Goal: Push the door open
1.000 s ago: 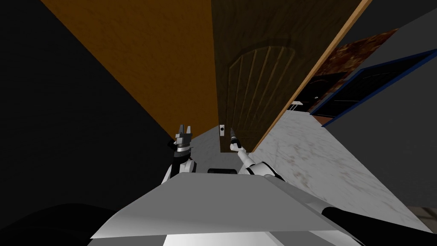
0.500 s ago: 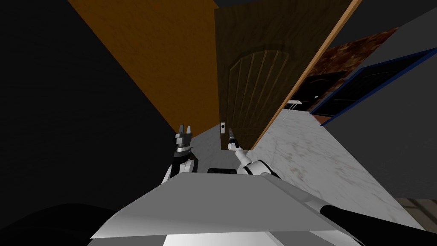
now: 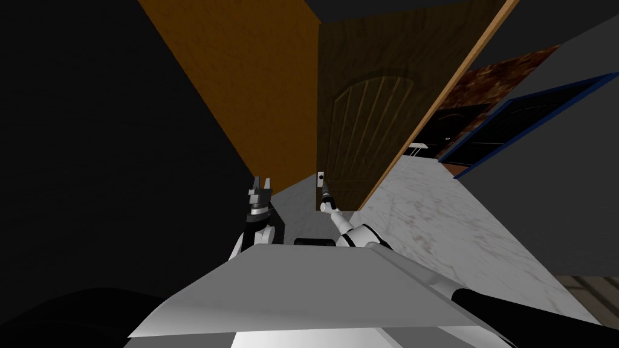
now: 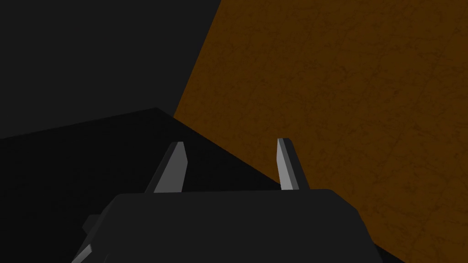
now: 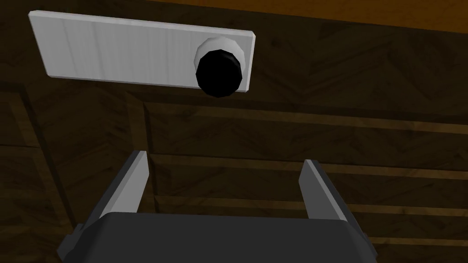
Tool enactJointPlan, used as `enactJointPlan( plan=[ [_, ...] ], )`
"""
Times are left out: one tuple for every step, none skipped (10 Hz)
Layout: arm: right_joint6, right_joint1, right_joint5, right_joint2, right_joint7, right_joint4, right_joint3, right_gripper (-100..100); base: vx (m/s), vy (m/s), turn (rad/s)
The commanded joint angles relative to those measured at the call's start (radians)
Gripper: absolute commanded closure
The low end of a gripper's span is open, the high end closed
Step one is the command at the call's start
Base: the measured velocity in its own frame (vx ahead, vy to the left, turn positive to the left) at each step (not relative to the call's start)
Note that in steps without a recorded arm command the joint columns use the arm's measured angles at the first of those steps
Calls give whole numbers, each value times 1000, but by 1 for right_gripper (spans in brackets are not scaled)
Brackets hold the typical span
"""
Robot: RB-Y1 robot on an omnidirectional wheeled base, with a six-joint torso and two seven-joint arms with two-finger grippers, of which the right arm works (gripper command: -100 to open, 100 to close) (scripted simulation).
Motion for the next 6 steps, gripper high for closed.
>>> enactJointPlan(
  plan=[
    [0,0,0,-13,0,0,0,-100,39,-125,-11],
    [-1,0,0,-17,0,0,-1,-100,71,-187,16],
    [-1,0,0,-28,1,1,-1,-100,50,-184,5],
    [-1,0,0,-39,1,1,-1,-100,72,-176,2],
    [-2,0,0,-56,2,2,-2,-100,97,-167,10],
    [-4,-1,-1,-75,3,2,-3,-100,151,-138,25]
  ],
)
